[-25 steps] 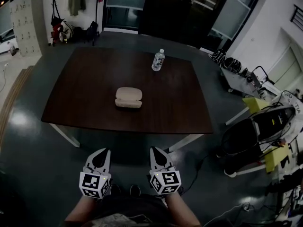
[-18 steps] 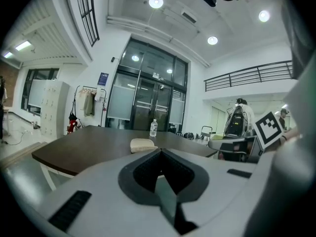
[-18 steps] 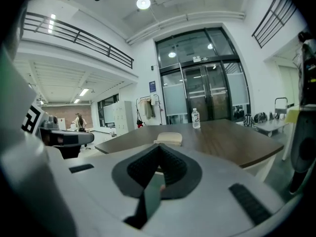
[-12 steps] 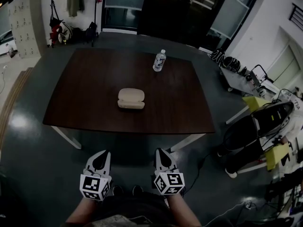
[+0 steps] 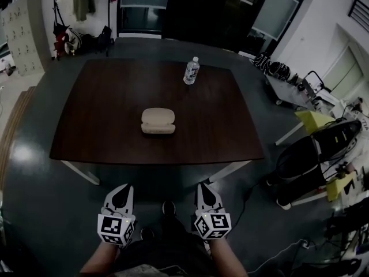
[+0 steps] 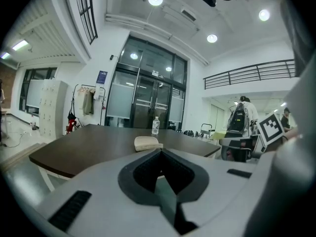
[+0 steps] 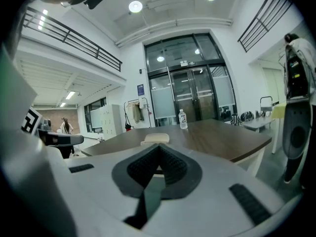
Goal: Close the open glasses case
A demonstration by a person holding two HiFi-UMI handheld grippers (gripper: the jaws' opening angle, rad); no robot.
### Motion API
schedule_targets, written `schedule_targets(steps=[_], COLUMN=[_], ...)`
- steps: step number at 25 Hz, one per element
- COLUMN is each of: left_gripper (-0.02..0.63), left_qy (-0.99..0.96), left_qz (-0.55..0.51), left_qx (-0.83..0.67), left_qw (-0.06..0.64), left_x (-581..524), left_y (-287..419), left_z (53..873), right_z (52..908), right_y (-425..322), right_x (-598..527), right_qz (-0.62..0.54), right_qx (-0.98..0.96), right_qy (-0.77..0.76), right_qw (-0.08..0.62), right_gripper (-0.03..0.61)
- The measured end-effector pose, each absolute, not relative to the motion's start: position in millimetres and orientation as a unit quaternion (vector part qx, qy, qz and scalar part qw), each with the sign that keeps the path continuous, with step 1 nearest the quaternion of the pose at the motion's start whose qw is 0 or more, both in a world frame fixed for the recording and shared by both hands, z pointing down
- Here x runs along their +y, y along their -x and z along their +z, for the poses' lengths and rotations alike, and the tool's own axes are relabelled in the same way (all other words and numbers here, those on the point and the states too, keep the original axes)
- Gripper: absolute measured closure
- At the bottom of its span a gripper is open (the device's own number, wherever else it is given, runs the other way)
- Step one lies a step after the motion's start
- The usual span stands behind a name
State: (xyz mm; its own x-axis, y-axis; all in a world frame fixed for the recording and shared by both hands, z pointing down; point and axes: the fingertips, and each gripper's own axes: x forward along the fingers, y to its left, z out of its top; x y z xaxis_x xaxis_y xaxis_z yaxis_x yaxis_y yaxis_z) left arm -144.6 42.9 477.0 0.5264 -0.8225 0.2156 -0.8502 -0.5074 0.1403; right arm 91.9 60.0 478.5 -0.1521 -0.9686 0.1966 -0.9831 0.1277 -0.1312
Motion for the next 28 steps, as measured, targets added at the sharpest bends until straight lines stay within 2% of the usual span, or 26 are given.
schedule_targets(steps=[14,18,28], left_gripper=[0.604,0.604,0.604], left_qy=[-0.836,-0.83,-0.817], left_qz=[0.074,0.087,0.113], left_qx=[-0.531,-0.543,-0.557], left_qw=[0.119,0.091,0.093], left_x=[-77.6,-113.7,-167.3], left_y=[109.1,93.0,63.5], left_z=[483.6,476.9,489.5], right_z=[477.6,474.7,484.1], right_y=[-133.2,-147.3,-155.2], right_x=[-88.6,-125.0,-188.2], right_qz=[0.113,0.119,0.103], right_qx=[-0.785,-0.793,-0.821], right_qy=[-0.61,-0.598,-0.562], right_qw=[0.007,-0.002,0.028], right_gripper=[0.589,0.589,0.589])
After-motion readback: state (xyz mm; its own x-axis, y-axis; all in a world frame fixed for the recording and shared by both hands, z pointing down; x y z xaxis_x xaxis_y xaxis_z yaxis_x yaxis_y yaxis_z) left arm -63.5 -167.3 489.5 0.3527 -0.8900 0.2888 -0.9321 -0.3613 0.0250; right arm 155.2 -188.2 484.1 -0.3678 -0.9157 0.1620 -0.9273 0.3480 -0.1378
